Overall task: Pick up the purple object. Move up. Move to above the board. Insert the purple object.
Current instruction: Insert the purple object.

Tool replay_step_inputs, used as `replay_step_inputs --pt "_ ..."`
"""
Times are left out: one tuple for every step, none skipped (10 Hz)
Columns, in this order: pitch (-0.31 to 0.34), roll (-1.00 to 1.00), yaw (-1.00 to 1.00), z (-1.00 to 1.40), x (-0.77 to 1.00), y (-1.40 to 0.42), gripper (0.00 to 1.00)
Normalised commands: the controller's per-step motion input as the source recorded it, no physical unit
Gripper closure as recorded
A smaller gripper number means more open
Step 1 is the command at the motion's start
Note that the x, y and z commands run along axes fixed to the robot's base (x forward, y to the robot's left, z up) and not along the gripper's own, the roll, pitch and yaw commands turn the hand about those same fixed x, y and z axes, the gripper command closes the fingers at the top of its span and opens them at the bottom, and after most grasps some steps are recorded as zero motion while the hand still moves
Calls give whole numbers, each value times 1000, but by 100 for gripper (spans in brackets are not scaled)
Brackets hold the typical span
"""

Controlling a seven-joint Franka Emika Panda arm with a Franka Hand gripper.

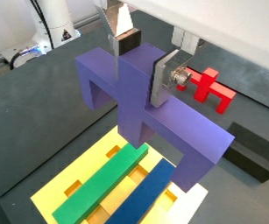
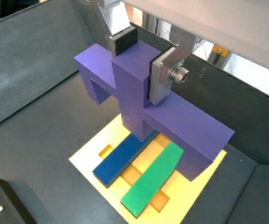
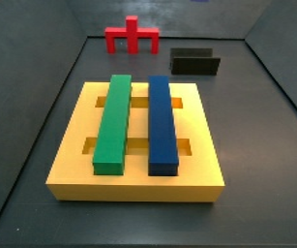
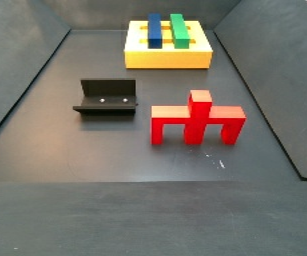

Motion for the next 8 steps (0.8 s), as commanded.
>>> replay_step_inputs --pt "-29 0 -103 -486 23 -266 100" --pt "-74 0 -17 -803 0 -197 100" --pt "-116 44 0 -969 0 -140 100" --pt "-123 67 60 -1000 -37 -154 100" --pt "-176 187 140 -731 -209 -223 100" --pt "-160 249 114 -589 -109 -329 100" --pt "-216 239 80 -566 -134 -343 100" --pt "-151 216 77 -394 -83 -303 100"
